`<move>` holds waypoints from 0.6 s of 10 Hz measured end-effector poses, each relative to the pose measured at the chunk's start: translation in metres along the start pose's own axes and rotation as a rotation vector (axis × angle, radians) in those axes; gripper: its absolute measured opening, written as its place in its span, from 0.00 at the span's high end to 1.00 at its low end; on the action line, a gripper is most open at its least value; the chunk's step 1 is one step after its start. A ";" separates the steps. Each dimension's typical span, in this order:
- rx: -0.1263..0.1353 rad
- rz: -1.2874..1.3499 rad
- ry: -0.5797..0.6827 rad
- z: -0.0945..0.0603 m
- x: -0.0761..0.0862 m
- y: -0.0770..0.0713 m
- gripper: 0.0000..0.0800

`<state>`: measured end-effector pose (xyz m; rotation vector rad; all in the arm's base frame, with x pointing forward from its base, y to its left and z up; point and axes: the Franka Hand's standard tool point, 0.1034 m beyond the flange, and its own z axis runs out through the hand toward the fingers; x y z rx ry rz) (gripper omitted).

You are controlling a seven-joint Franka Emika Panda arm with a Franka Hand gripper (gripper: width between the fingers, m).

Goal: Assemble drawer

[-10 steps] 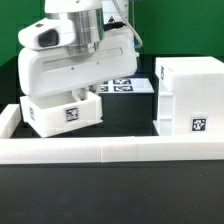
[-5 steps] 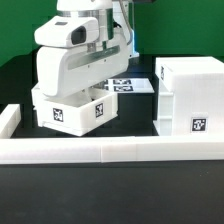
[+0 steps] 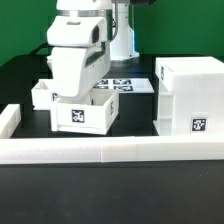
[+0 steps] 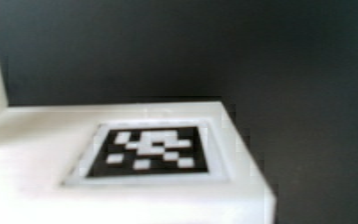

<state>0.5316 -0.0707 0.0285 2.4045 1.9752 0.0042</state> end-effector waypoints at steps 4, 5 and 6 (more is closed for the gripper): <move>0.004 -0.244 -0.021 0.005 0.012 -0.003 0.95; 0.005 -0.239 -0.022 0.005 0.010 -0.003 0.95; 0.005 -0.239 -0.022 0.005 0.010 -0.003 0.95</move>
Offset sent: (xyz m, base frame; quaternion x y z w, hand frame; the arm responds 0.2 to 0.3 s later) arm 0.0054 0.0247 -0.0060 -0.0042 -0.0044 -0.1541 0.9880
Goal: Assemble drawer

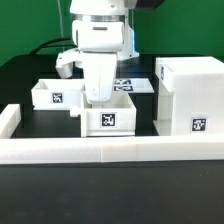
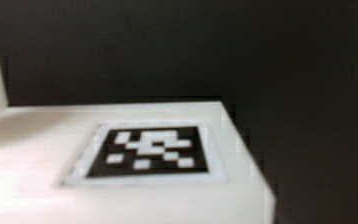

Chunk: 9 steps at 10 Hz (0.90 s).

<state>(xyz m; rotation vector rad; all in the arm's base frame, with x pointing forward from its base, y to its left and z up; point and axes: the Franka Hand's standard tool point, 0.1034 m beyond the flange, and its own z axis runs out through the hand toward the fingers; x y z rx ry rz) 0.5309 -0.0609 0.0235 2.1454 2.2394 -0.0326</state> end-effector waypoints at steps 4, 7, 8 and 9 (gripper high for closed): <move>0.017 0.064 0.011 0.005 0.026 0.001 0.95; 0.045 0.103 0.011 0.004 0.036 0.000 0.95; 0.045 0.106 0.011 0.005 0.035 -0.001 0.95; 0.046 0.106 0.011 0.006 0.035 -0.002 0.95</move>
Offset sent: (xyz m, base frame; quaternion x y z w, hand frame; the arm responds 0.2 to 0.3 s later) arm 0.0110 0.0443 -0.0019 0.0117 -0.0072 0.0346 0.9993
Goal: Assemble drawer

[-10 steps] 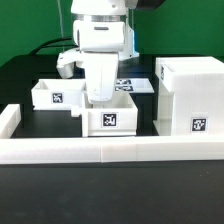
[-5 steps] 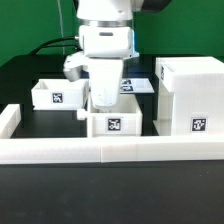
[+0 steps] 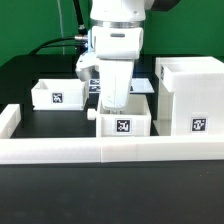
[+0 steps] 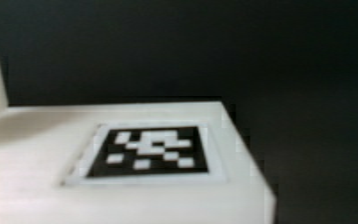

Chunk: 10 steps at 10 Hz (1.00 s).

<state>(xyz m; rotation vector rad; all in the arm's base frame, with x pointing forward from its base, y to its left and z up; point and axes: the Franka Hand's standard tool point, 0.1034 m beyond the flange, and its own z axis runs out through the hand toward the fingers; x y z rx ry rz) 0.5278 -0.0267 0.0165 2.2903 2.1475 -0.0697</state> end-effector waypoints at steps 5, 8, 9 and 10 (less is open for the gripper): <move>-0.004 -0.018 0.009 -0.004 0.018 0.007 0.95; 0.004 -0.020 0.010 0.000 0.019 0.008 0.95; -0.012 -0.019 0.012 0.001 0.019 0.009 0.95; -0.009 -0.018 0.012 0.001 0.019 0.008 0.95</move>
Offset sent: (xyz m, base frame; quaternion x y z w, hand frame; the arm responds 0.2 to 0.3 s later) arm 0.0205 0.0264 0.0069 0.0008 0.0001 -0.0198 0.9998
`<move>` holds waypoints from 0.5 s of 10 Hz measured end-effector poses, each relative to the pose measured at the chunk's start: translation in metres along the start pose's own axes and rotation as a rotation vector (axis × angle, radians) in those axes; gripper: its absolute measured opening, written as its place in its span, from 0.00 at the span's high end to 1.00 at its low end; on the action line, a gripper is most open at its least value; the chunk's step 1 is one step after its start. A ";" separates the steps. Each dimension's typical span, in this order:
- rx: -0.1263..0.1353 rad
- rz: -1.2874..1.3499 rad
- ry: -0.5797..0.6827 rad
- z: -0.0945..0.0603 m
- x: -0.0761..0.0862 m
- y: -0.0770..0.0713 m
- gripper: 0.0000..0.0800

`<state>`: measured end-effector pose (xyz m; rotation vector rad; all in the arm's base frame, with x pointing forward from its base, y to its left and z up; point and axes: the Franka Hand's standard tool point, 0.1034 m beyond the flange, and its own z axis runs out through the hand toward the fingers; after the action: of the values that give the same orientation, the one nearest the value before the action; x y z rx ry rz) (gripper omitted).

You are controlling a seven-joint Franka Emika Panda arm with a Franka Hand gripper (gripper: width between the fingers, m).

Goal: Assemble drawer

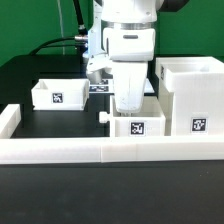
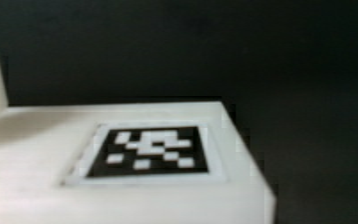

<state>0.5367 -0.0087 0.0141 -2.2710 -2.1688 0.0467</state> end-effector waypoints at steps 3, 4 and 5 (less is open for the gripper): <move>0.000 -0.031 -0.008 0.001 0.004 0.000 0.95; 0.002 -0.044 -0.010 0.002 0.006 -0.001 0.95; 0.003 -0.049 -0.012 0.002 0.006 -0.002 0.95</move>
Offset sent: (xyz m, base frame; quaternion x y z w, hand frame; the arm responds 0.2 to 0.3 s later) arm 0.0044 0.0129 -0.0014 -0.0021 -0.0157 -0.0830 0.9964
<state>0.5354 -0.0023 0.0117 -2.2207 -2.2273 0.0629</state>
